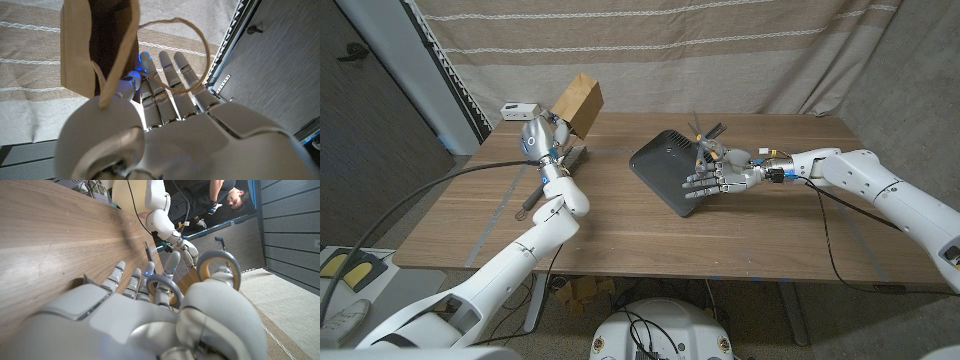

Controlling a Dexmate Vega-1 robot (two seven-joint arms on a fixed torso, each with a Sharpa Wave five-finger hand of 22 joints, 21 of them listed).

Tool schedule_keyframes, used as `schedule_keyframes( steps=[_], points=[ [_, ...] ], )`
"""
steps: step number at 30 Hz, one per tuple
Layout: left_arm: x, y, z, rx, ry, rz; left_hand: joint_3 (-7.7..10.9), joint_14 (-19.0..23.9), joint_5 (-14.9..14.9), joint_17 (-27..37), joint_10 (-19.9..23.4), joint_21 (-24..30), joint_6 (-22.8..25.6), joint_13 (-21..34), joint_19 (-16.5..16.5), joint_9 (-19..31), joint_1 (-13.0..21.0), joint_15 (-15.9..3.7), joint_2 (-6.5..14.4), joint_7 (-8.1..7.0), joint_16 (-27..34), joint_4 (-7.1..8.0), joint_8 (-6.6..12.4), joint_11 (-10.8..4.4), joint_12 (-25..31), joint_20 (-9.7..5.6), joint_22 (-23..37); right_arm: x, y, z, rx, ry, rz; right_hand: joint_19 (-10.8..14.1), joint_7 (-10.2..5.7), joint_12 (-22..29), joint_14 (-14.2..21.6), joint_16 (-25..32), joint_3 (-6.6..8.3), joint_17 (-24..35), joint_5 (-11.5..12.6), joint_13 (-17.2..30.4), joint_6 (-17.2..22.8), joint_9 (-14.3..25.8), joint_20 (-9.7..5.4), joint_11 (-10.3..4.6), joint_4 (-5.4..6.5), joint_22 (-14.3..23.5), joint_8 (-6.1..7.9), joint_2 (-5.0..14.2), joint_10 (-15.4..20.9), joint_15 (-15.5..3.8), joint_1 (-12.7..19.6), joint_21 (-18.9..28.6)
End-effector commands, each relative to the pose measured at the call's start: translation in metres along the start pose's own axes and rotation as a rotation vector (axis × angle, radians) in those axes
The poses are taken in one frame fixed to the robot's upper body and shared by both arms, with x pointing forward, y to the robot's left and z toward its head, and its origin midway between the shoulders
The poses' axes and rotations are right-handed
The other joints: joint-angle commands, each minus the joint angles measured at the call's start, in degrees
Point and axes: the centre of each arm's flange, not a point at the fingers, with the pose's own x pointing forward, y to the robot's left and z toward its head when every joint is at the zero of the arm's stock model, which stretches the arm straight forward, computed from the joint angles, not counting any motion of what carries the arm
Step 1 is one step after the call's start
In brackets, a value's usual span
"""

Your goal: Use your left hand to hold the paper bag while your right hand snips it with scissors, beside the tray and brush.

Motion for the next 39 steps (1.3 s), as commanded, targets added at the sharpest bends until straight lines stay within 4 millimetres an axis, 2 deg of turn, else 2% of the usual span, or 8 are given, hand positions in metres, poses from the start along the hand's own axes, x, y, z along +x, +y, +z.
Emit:
schedule_keyframes(
  steps=[1, 10, 17, 22, 28, 31, 36, 39],
  points=[
    [0.002, -0.003, 0.0, -0.237, 0.084, -0.082, 0.85, 0.0, 0.41, -1.44, 2.62, 0.46, 4.0, -0.28, 0.51, 4.93, -0.28, -6.77, 0.18, -3.83, -0.25, -0.12, 0.37, -3.13, 0.63, -5.88, -0.11, -0.001, 0.0, -0.001, -0.002, -0.005, -0.006, 0.35, 0.53, -0.25, 0.26, -0.11, -0.1, 0.15, -0.1, 0.29, -0.54, 0.13, 0.09, 0.01, -0.32, 0.29, 0.29, 0.62, 0.22, 0.02, 0.17, -0.24],
    [-0.003, -0.007, -0.004, -0.447, 0.197, -0.151, 1.15, -0.09, 0.39, -2.76, 2.5, 0.48, 3.8, -0.62, 0.23, 4.84, -0.28, -6.8, 0.24, -3.89, -0.15, -0.21, 0.3, -3.11, 0.7, -6.05, -0.23, 0.0, 0.0, -0.001, -0.005, -0.007, 0.0, 0.41, 0.6, -0.29, 0.25, -0.17, -0.08, 0.17, -0.11, 0.32, -0.58, 0.14, 0.1, -0.03, -0.34, 0.3, 0.34, 0.66, 0.28, -0.05, 0.17, -0.37],
    [-0.004, -0.009, 0.002, -0.458, 0.201, -0.157, 1.28, -0.07, 0.37, -3.47, 2.67, 0.55, 3.87, -0.89, 0.16, 4.74, -0.28, -6.82, 0.27, -3.86, -0.07, -0.26, 0.32, -3.09, 0.8, -6.13, -0.25, -0.001, 0.001, -0.001, -0.006, -0.008, -0.001, 0.52, 0.53, -0.35, 0.3, -0.22, -0.08, 0.19, -0.13, 0.36, -0.61, -0.12, 0.06, -0.02, -0.36, 0.3, 0.23, 0.65, 0.28, 0.03, 0.15, -0.5],
    [-0.004, -0.012, 0.004, -0.5, 0.247, -0.179, 1.5, 0.48, 0.32, -4.4, 3.31, 0.86, 4.14, -1.37, 0.6, 4.89, -0.33, -6.78, 0.25, -2.81, 0.18, -0.31, 0.59, -3.03, 1.08, -5.98, -0.29, -0.001, 0.001, 0.0, -0.005, -0.013, -0.002, 0.59, 0.48, -0.41, 0.32, -0.25, -0.07, 0.22, -0.13, 0.39, -0.63, -0.14, 0.06, 0.0, -0.38, 0.31, 0.26, 0.68, 0.24, 0.0, 0.14, -0.6],
    [-0.001, -0.016, 0.007, -0.584, 0.295, -0.221, 1.71, 0.82, 0.31, -5.01, 3.38, 0.95, 4.28, -1.7, 0.63, 5.07, -0.3, -6.78, 0.22, -2.92, 0.29, -0.39, 0.78, -3.06, 1.15, -6.01, -0.34, -0.003, 0.002, 0.0, -0.007, -0.013, -0.007, 0.66, 0.83, -0.46, 0.31, -0.31, -0.06, 0.23, -0.14, 0.43, -0.88, -0.33, 0.05, 0.03, -0.37, 0.31, 0.09, 0.73, 0.27, 0.03, 0.1, -0.71],
    [0.0, -0.018, 0.009, -0.629, 0.3, -0.239, 1.85, 1.28, 0.35, -5.68, 3.34, 1.04, 3.59, -1.67, 0.59, 6.45, -0.53, -6.73, 0.22, -2.62, 0.39, -0.21, 1.36, -3.07, 1.5, -5.99, -0.38, -0.003, 0.003, 0.001, -0.013, -0.015, -0.007, 0.73, 0.94, -0.5, 0.6, -0.24, -0.06, 0.24, -0.15, 0.45, -0.71, -0.88, 0.03, 0.21, -0.37, 0.31, -0.18, 0.77, 0.28, 0.3, 0.07, -0.79],
    [0.002, -0.021, 0.012, -0.729, 0.313, -0.273, 2.07, 1.24, 0.48, -6.26, 2.79, 1.06, 3.01, -1.47, 0.34, 8.28, -0.83, -6.75, 0.33, -3.09, 0.29, -0.02, 2.21, -3.09, 1.86, -6.03, -0.41, -0.003, 0.004, 0.001, -0.021, -0.016, -0.008, 0.82, 0.91, -0.6, 0.68, -0.25, -0.06, 0.22, -0.15, 0.37, -0.61, -1.29, -0.01, 0.64, -0.38, 0.31, -0.37, 0.77, 0.32, 0.29, 0.06, -0.85],
    [0.004, -0.023, 0.012, -0.772, 0.329, -0.27, 2.21, 0.89, 0.52, -6.46, 2.57, 0.67, 2.8, -1.48, -0.83, 8.74, -0.9, -6.72, 0.33, -3.06, 0.16, -0.05, 2.37, -3.07, 2.02, -6.36, -0.44, -0.003, 0.004, 0.001, -0.026, -0.013, -0.005, 0.88, 0.98, -0.71, 0.67, -0.28, -0.05, 0.21, -0.15, 0.27, -0.6, -1.32, -0.02, 0.73, -0.39, 0.31, -0.37, 0.77, 0.31, 0.28, 0.07, -0.88]
  ],
)
